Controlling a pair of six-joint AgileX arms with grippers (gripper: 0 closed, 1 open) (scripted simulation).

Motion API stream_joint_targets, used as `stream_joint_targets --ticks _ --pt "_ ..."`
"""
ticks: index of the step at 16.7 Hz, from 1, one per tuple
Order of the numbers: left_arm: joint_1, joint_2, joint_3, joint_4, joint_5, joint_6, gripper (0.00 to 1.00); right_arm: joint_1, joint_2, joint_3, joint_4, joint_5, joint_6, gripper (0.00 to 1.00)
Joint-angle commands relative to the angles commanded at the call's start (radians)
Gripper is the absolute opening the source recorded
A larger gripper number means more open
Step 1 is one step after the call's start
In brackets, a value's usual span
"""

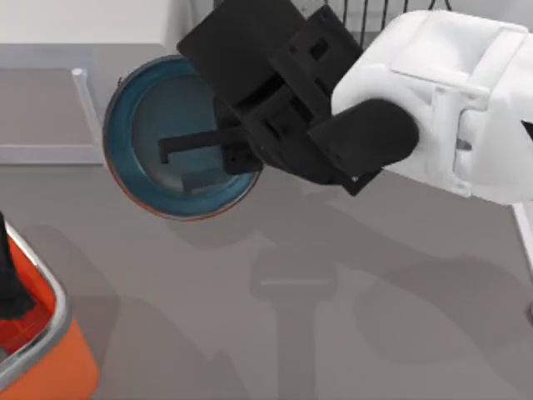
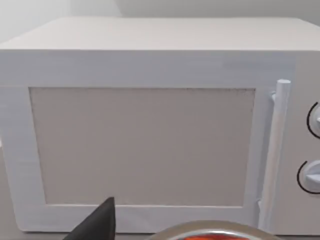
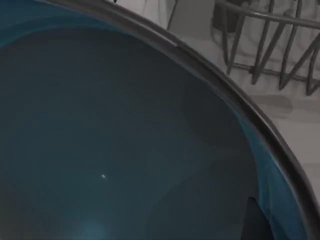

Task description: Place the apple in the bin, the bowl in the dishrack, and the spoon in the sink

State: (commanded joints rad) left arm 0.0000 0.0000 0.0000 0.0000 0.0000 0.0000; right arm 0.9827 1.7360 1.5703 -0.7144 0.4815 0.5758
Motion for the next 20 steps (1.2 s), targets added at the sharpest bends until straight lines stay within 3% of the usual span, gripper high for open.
stream_joint_targets --ticks 4,12,20 --pt "0.000 0.000 0.000 0.000 0.000 0.000 1.00 0.009 -0.067 -0.046 0.177 0.151 -0.134 0.00" --pt "0.000 0.000 0.000 0.000 0.000 0.000 1.00 0.060 -0.271 -0.110 0.657 0.548 -0.514 0.00" --pt "0.000 0.000 0.000 0.000 0.000 0.000 1.00 0.047 -0.278 -0.129 0.704 0.571 -0.543 0.00"
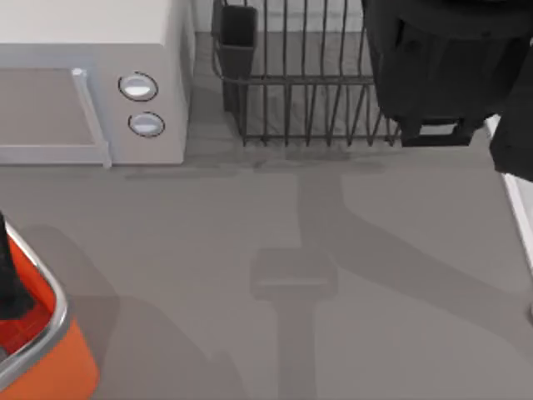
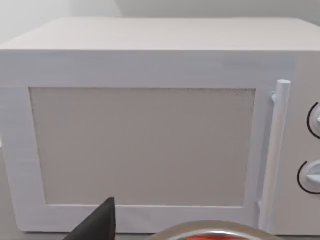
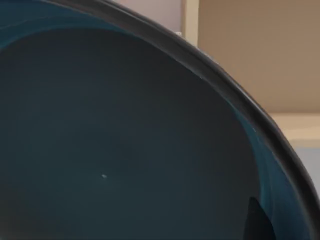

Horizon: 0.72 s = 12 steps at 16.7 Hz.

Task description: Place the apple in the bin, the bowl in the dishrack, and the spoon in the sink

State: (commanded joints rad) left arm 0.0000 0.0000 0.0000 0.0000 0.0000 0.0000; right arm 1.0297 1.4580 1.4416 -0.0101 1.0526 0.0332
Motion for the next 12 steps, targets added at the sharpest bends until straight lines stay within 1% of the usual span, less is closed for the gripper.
stream_joint_targets --ticks 4,10,12 --pt "0.000 0.000 0.000 0.000 0.000 0.000 1.00 -0.080 0.138 -0.011 0.150 -0.076 -0.002 0.00" --pt "0.000 0.000 0.000 0.000 0.000 0.000 1.00 -0.282 0.447 -0.072 0.536 -0.272 -0.015 0.00" --pt "0.000 0.000 0.000 0.000 0.000 0.000 1.00 -0.343 0.525 -0.092 0.636 -0.333 -0.017 0.00"
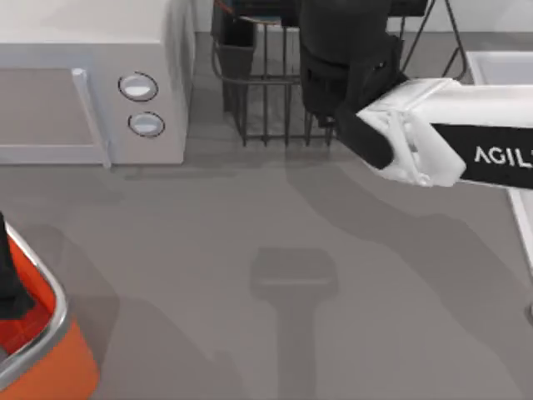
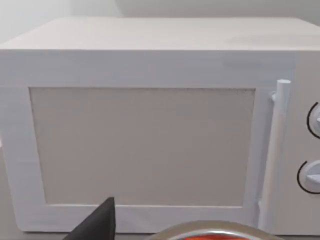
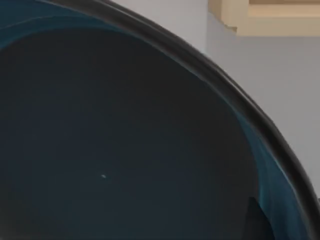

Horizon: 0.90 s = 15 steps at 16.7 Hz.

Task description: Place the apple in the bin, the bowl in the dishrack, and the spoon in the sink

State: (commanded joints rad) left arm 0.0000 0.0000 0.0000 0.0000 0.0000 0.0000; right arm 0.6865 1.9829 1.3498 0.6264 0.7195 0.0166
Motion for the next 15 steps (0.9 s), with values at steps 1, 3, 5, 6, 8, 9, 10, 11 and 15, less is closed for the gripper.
stream_joint_targets --ticks 1,3,5,6,8,9,10,11,15 --pt "0.000 0.000 0.000 0.000 0.000 0.000 1.00 -0.024 0.029 -0.007 0.035 -0.024 0.000 0.00" --pt "0.000 0.000 0.000 0.000 0.000 0.000 1.00 -0.052 0.059 -0.016 0.072 -0.052 0.001 0.00" --pt "0.000 0.000 0.000 0.000 0.000 0.000 1.00 -0.054 0.062 -0.017 0.074 -0.054 0.001 0.00" --pt "0.000 0.000 0.000 0.000 0.000 0.000 1.00 -0.054 0.062 -0.017 0.074 -0.054 0.001 0.00" --pt "0.000 0.000 0.000 0.000 0.000 0.000 1.00 -0.054 0.062 -0.017 0.074 -0.054 0.001 0.08" --pt "0.000 0.000 0.000 0.000 0.000 0.000 1.00 -0.054 0.062 -0.017 0.074 -0.054 0.001 0.15" --pt "0.000 0.000 0.000 0.000 0.000 0.000 1.00 -0.054 0.062 -0.017 0.074 -0.054 0.001 0.23" --pt "0.000 0.000 0.000 0.000 0.000 0.000 1.00 -0.054 0.062 -0.017 0.074 -0.054 0.001 0.30" --pt "0.000 0.000 0.000 0.000 0.000 0.000 1.00 -0.054 0.062 -0.017 0.074 -0.054 0.001 0.60"
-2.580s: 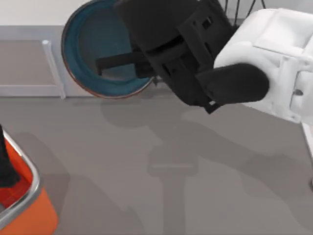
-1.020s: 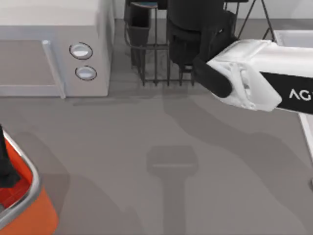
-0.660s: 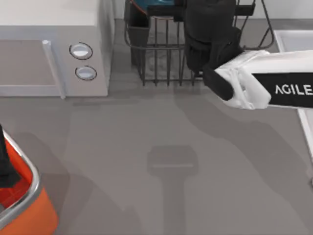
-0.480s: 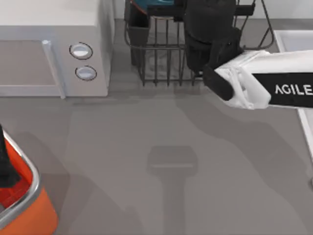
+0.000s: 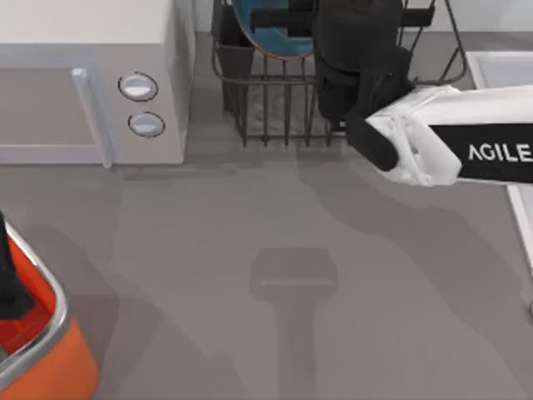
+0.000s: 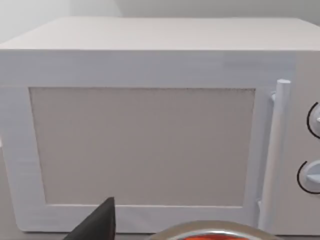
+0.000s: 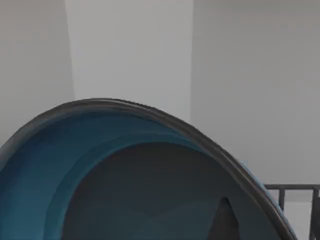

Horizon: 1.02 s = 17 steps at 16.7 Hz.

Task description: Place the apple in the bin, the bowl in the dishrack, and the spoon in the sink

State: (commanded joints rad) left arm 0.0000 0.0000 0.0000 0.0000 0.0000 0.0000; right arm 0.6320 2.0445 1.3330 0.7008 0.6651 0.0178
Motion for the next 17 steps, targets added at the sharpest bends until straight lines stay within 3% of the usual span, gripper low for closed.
stream_joint_targets --ticks 5,17 --pt "0.000 0.000 0.000 0.000 0.000 0.000 1.00 0.000 0.000 0.000 0.000 0.000 0.000 0.98" --pt "0.000 0.000 0.000 0.000 0.000 0.000 1.00 -0.023 -0.030 -0.013 0.006 -0.014 0.004 1.00"
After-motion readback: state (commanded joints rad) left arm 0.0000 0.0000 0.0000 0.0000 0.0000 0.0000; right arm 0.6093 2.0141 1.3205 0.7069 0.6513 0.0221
